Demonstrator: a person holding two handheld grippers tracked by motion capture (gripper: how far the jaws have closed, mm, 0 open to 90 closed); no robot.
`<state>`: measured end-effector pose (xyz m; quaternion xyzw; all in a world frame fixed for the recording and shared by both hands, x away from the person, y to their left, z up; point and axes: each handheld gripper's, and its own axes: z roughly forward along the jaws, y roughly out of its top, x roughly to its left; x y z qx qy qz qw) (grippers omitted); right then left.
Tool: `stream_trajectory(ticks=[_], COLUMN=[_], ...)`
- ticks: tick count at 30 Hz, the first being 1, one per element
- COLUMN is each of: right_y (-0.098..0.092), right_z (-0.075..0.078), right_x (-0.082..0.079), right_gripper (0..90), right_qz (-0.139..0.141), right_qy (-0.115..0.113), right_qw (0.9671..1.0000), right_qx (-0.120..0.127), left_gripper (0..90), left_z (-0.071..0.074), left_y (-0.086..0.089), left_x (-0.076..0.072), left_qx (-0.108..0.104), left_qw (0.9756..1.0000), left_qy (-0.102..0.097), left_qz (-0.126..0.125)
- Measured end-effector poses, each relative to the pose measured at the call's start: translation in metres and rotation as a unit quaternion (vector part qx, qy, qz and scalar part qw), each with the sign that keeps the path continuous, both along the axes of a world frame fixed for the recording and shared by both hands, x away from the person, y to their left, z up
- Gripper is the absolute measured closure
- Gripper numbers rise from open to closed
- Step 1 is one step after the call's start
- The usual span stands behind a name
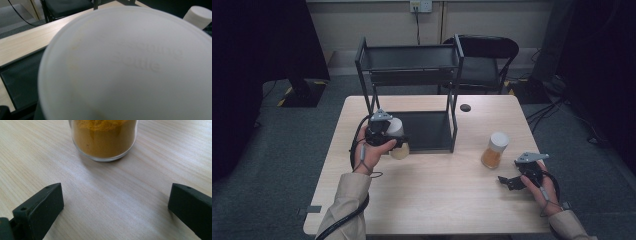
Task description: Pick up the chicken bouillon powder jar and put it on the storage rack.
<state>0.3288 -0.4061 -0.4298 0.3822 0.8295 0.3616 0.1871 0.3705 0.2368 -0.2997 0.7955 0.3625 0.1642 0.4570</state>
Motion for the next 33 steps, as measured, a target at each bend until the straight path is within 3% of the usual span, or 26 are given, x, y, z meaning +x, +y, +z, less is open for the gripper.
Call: stream_trajectory(ticks=[15,33], right_y=[0.0,-0.001], right_z=[0.0,0.0], right_x=[0.0,0.001], right_gripper=[0.0,0.0], right_qz=[0.001,0.003], right_qy=[-0.001,-0.001], right_qw=[1.0,1.0], right_qx=[0.0,0.0], left_gripper=[35.4,35.5], left_z=[0.04,0.101], left_y=[-0.008,-0.012], left_x=[0.024,0.045], left_qx=[0.008,0.013], left_qw=[1.0,0.9998], left_qy=[-0.004,-0.005], left_qz=[-0.002,-0.013])
